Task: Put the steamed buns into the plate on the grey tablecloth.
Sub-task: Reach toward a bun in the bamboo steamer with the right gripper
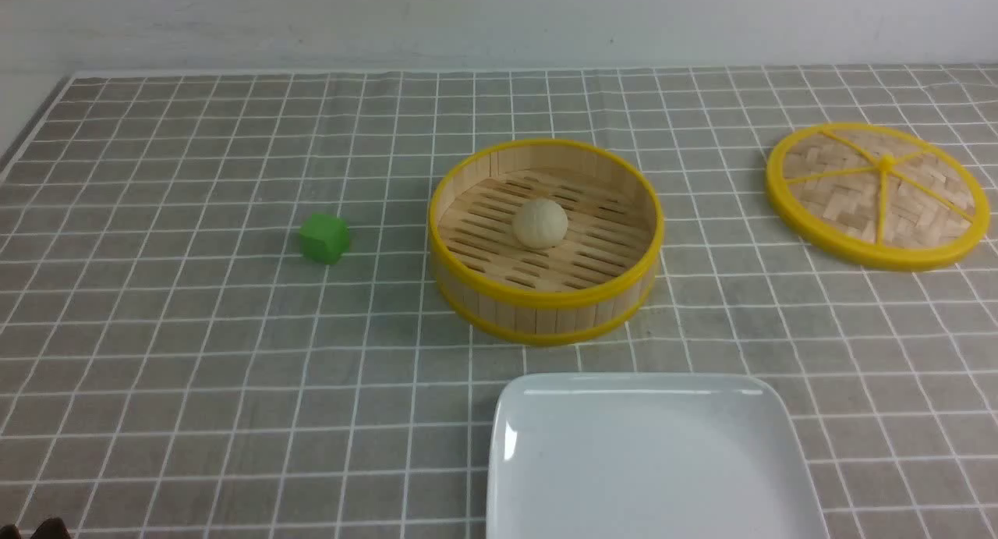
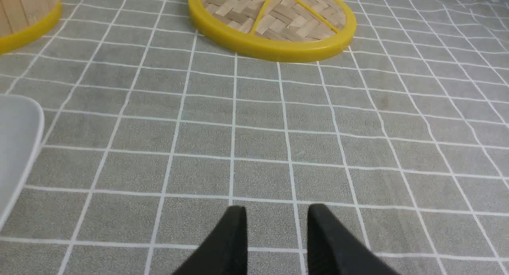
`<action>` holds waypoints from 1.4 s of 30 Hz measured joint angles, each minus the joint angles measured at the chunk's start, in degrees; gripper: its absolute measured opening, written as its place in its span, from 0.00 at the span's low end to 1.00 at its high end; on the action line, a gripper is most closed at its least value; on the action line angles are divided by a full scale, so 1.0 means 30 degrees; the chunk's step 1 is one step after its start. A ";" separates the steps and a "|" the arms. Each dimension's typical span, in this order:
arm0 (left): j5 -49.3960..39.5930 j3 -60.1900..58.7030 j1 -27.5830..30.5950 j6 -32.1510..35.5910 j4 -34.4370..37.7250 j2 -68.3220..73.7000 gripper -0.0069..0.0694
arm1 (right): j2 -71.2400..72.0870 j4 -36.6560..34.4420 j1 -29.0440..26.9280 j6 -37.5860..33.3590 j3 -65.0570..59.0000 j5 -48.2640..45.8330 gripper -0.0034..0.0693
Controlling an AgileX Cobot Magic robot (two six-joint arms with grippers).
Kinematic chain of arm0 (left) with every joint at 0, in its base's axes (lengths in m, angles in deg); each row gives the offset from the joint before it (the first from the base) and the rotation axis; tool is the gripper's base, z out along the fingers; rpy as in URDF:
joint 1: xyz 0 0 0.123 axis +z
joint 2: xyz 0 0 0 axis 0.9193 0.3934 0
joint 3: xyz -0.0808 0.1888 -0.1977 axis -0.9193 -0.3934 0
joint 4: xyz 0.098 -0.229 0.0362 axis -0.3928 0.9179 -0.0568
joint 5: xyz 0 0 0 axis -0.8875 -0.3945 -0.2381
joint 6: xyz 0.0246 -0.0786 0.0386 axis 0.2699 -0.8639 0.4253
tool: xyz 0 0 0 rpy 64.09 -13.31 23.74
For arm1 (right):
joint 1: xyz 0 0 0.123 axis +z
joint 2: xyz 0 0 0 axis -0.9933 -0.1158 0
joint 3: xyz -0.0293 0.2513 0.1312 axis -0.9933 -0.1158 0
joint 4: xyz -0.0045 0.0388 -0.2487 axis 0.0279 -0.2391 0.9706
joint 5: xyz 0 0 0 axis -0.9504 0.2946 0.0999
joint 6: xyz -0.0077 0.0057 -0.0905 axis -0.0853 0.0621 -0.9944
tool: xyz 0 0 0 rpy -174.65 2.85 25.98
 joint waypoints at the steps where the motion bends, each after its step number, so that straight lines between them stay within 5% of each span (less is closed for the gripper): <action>1: 0.0000 0.0000 0.0000 0.0000 0.0000 0.0000 0.41 | 0.0000 0.0000 0.0000 0.0000 0.0000 0.0000 0.38; 37: 0.0000 0.0000 0.0000 0.0000 0.0000 0.0000 0.41 | 0.0000 -0.0043 0.0000 0.0158 0.0000 0.0168 0.38; 42: 0.0000 0.0000 0.0000 0.0000 0.0000 0.0000 0.41 | 0.0000 -0.5184 0.0000 0.4039 -0.0160 0.1268 0.38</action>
